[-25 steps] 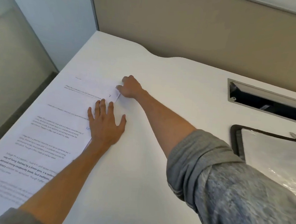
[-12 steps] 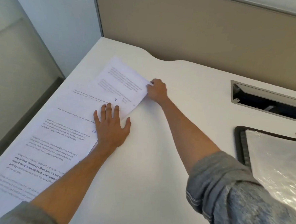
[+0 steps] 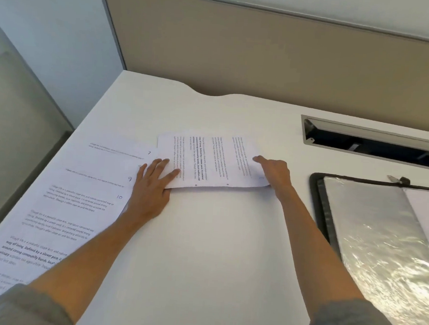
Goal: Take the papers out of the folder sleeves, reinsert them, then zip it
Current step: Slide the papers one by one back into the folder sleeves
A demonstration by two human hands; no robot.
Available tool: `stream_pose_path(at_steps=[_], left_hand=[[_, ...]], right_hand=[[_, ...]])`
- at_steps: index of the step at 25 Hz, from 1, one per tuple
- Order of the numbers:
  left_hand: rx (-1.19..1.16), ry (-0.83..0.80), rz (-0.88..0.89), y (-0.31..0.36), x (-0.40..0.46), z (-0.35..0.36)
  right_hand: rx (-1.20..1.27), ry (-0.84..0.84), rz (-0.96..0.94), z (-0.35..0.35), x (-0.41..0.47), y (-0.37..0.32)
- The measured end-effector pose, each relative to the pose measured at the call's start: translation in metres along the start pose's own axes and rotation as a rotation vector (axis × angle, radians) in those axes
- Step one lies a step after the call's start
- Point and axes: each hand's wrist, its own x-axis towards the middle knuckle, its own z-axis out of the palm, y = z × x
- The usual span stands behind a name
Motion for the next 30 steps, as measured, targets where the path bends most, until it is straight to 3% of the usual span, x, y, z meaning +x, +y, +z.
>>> stream_pose_path(at_steps=[2,6,8,12,14,16,19,21,23,27,30], left_hand=[[-0.033,-0.037,0.060,-0.003,0.000,-0.001],[-0.048,-0.020,0.044,0.000,-0.003,-0.005],[-0.060,0.014,-0.025,0.001,-0.001,-0.008],[-0.205,0.116,-0.203,0.011,-0.008,-0.005],[-0.408,0.145,-0.342,0.029,-0.017,-0.008],[-0.777,0.178,-0.556,0.061,-0.020,-0.022],[-1.412,-0.038,-0.781,0.121,-0.013,-0.054],[-1.432,-0.295,-0.652,0.154,-0.013,-0.059],[-1.403,-0.425,-0.543,0.182,-0.015,-0.054],[-1.345,-0.510,-0.467,0.223,-0.013,-0.043],[-1.277,-0.439,-0.487,0.264,-0.014,-0.038]], right_hand=[[-0.067,-0.021,-0.034,0.003,0.008,-0.007],[0.050,-0.209,0.017,-0.008,0.020,-0.002],[0.084,-0.258,0.010,-0.022,0.009,0.005],[0.138,-0.200,-0.080,-0.063,-0.041,0.024],[0.191,-0.177,-0.106,-0.088,-0.075,0.036],[0.259,-0.160,-0.113,-0.114,-0.113,0.049],[0.350,-0.180,-0.117,-0.145,-0.163,0.070],[0.369,-0.219,-0.104,-0.165,-0.190,0.088],[0.335,-0.262,-0.087,-0.185,-0.208,0.106],[0.360,-0.147,-0.049,-0.219,-0.223,0.146],[0.432,0.031,-0.039,-0.249,-0.225,0.178]])
